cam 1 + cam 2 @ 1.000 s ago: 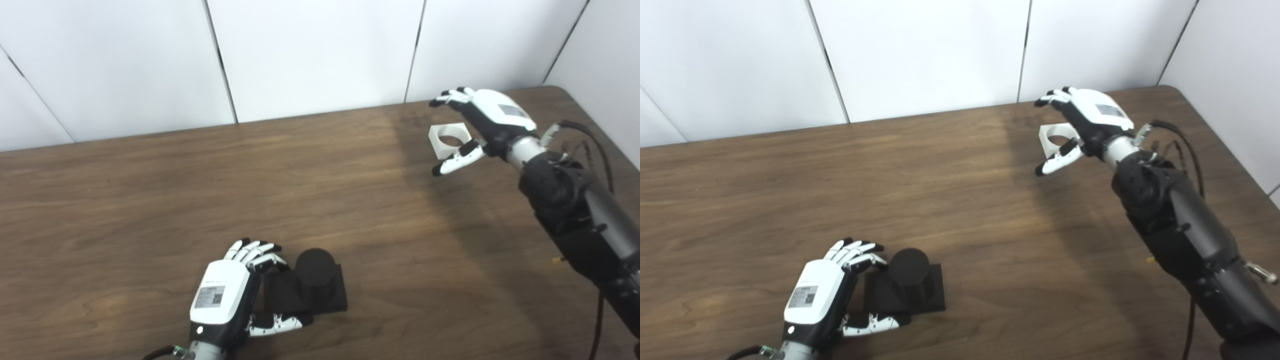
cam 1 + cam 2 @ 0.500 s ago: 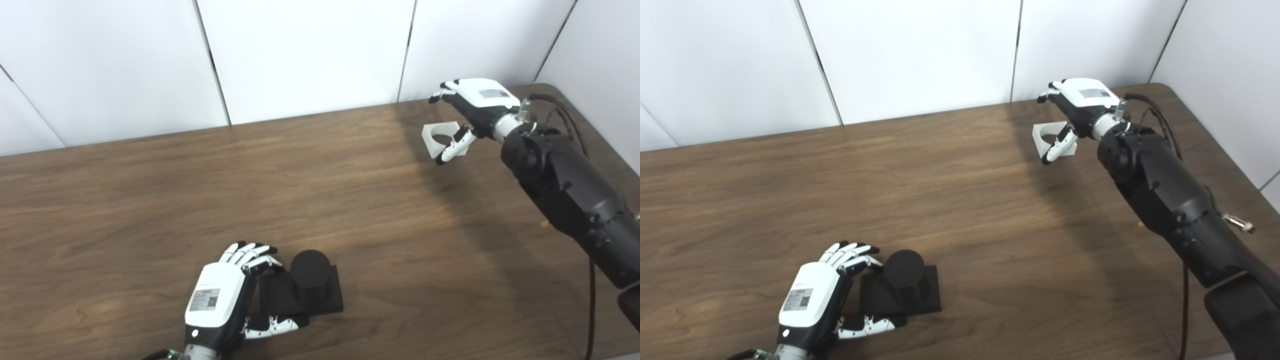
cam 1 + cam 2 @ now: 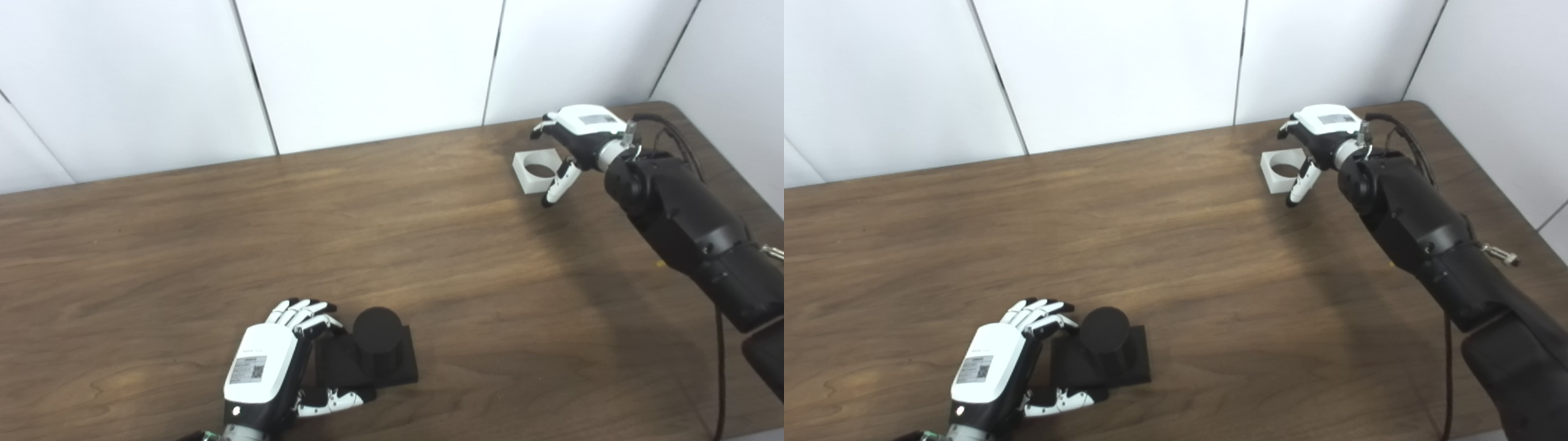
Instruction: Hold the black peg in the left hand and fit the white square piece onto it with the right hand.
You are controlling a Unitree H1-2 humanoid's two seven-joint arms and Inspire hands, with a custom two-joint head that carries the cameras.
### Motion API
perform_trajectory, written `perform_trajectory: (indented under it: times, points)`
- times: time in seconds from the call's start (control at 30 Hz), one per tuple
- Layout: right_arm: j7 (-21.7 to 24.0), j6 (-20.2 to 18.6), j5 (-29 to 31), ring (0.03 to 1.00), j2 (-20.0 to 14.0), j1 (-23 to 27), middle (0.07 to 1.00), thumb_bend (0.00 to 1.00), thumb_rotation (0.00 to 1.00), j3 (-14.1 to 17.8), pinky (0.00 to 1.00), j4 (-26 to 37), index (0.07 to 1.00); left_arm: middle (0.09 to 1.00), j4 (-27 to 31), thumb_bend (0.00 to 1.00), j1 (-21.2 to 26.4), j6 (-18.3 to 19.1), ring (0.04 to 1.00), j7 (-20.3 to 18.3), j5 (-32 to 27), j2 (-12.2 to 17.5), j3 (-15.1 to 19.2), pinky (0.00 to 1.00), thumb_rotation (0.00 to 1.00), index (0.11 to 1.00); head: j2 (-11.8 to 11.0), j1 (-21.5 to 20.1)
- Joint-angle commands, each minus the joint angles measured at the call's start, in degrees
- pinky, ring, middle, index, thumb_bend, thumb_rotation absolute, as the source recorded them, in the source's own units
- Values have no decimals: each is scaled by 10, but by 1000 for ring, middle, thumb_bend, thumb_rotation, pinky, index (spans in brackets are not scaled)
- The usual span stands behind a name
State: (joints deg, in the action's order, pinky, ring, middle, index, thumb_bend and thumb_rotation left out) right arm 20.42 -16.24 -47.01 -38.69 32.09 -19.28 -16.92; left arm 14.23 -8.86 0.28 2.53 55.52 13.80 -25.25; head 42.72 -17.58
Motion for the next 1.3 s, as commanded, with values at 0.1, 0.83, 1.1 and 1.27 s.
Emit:
perform_trajectory:
  times: [0.1,0.83,1.1,1.27]
  points:
    - [-11,17,-11,1000,-13,49,969,931,256,-2,1000,-22,839,797,-16,519,-16,6,843,-18,27,16,-2,898,52,485,0,5]
    - [-44,60,-6,989,-11,72,919,796,196,-11,1000,-88,746,796,-3,521,-15,12,845,-22,35,5,-6,898,52,486,8,17]
    - [-44,80,-8,972,-11,74,891,776,203,-21,1000,-89,706,797,0,520,-14,14,847,-27,39,4,-8,896,53,486,12,19]
    - [-43,85,-7,956,-8,75,868,774,178,-22,996,-92,647,794,4,521,-14,17,843,-27,40,2,-10,894,52,485,14,21]
